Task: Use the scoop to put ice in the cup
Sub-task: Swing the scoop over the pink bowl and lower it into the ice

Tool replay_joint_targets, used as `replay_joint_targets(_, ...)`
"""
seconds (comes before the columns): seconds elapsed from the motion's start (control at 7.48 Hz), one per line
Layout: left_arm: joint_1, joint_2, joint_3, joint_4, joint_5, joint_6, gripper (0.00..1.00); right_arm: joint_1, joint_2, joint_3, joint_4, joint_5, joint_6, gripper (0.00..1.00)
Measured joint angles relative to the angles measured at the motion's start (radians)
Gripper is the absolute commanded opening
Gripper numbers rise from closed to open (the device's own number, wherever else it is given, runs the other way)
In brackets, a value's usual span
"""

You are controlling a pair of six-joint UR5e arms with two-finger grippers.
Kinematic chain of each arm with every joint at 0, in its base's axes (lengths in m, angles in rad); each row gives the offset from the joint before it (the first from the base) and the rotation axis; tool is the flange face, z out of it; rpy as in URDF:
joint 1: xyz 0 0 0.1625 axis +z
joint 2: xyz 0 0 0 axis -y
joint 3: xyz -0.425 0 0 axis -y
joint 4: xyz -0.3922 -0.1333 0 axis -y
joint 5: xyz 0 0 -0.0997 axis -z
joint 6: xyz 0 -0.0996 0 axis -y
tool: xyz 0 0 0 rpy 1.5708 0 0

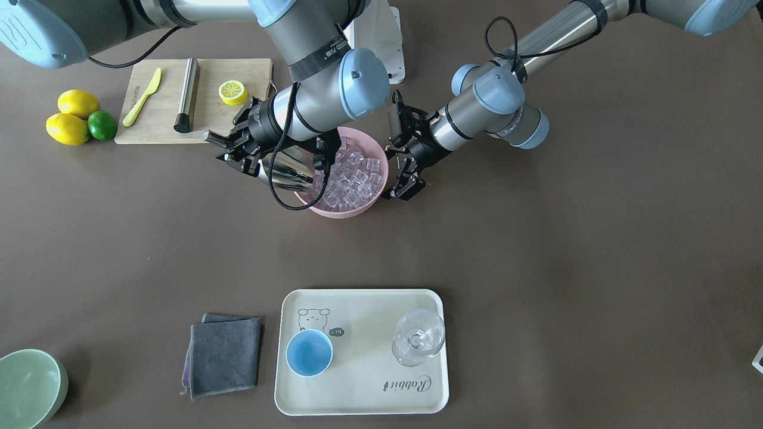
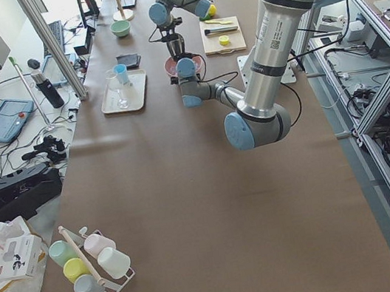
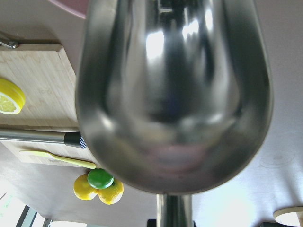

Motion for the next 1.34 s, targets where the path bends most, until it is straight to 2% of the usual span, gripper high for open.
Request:
replay_joint_targets(0.8,-0.001,0.006,0.001,-0.005,0.001,0.0,0.98,-0.041,0.011,-0.005,-0.036,-0.013,0.058,0.0)
replay_joint_targets(1.34,-0.001,0.007,0.003,-0.004,0.002,0.0,0.98,-0.067,0.014,-0.013,0.064,-0.054,0.076,0.0)
